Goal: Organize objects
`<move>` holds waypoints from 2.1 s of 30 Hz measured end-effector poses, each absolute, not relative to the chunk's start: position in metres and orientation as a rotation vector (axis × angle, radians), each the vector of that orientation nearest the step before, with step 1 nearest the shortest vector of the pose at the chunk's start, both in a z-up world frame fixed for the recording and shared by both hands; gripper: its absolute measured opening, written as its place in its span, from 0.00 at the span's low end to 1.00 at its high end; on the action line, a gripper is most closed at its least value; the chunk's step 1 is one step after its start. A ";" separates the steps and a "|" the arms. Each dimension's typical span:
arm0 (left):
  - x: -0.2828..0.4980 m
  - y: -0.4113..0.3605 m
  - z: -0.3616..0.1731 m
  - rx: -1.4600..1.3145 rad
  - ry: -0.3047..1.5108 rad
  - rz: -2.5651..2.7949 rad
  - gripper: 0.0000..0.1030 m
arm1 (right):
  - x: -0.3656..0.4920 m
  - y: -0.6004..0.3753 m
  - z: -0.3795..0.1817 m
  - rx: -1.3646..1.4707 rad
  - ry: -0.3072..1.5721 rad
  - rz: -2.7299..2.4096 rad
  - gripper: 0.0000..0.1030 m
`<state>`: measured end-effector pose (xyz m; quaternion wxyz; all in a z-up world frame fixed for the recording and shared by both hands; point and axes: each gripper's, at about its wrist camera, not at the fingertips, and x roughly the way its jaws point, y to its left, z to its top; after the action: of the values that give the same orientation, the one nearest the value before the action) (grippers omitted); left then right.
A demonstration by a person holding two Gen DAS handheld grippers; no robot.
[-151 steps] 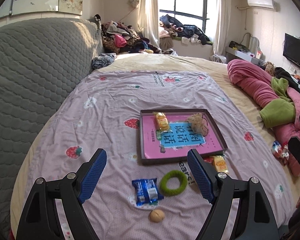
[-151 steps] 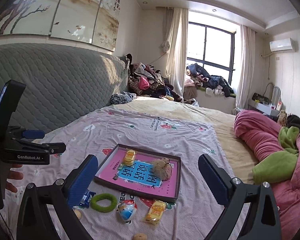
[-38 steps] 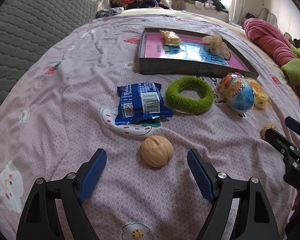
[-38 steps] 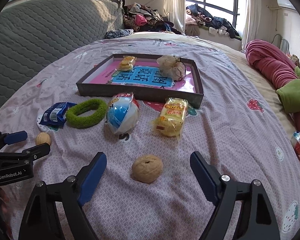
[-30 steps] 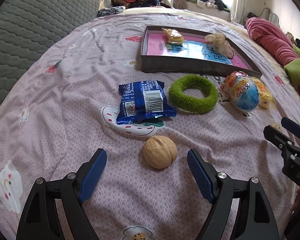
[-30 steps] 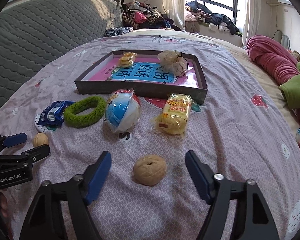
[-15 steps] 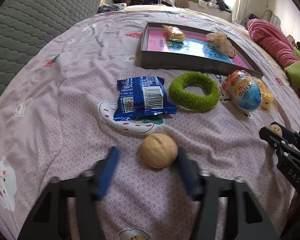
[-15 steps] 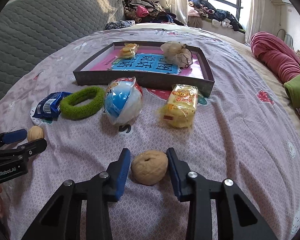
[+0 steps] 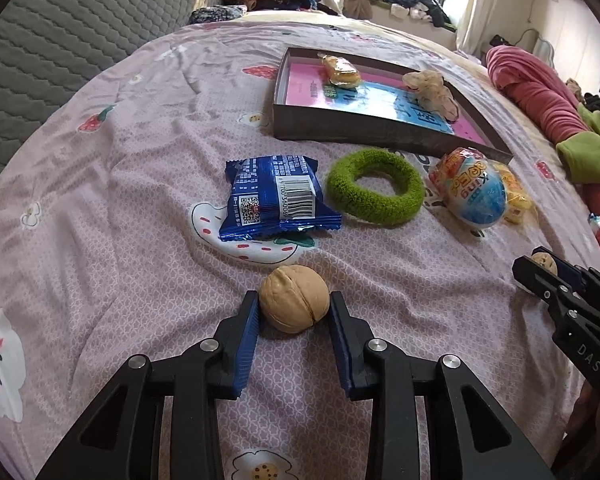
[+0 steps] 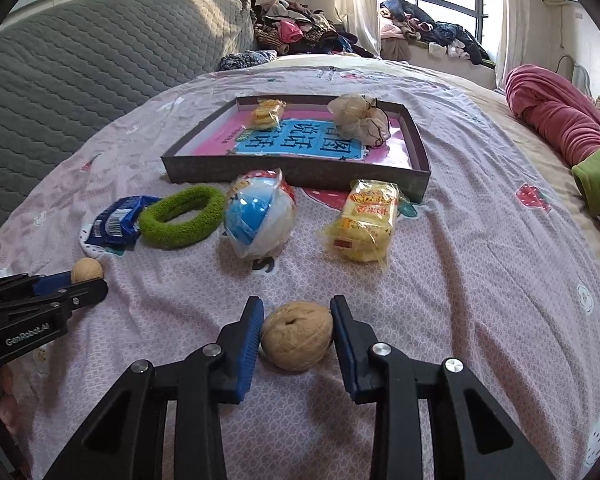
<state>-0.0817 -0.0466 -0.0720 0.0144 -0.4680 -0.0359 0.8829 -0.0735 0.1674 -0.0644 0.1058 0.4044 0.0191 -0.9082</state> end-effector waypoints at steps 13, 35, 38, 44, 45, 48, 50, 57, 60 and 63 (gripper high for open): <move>-0.070 -0.037 -0.054 -1.413 -0.084 2.752 0.34 | -0.063 0.164 -0.048 1.138 0.051 -2.676 0.34; -0.051 -0.011 -0.016 -1.317 -0.016 2.763 0.34 | -0.038 0.165 -0.016 1.051 0.039 -2.710 0.34; -0.049 -0.008 -0.012 -1.305 -0.012 2.768 0.34 | -0.035 0.165 -0.010 1.031 0.040 -2.718 0.34; -0.045 -0.004 -0.003 -1.279 0.001 2.779 0.34 | -0.030 0.165 -0.001 1.002 0.042 -2.728 0.34; -0.045 -0.004 -0.001 -1.274 -0.002 2.779 0.34 | -0.030 0.164 0.000 0.997 0.044 -2.729 0.34; -0.045 -0.003 0.003 -1.261 -0.003 2.782 0.34 | -0.029 0.163 0.003 0.987 0.051 -2.730 0.34; -0.045 -0.001 0.006 -1.252 0.008 2.782 0.34 | -0.027 0.163 0.004 0.979 0.053 -2.732 0.34; -0.048 0.005 0.012 -1.227 0.026 2.774 0.34 | -0.026 0.164 0.015 0.954 0.054 -2.744 0.34; -0.050 0.008 0.015 -1.216 0.034 2.775 0.34 | -0.027 0.164 0.019 0.946 0.057 -2.749 0.34; -0.053 0.010 0.019 -1.201 0.035 2.776 0.34 | -0.028 0.166 0.023 0.939 0.059 -2.756 0.34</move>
<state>-0.0531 0.0097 0.0187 0.0584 -0.3963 0.0116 0.9162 -0.0284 0.1660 0.0229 0.1143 0.3202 0.0200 -0.9402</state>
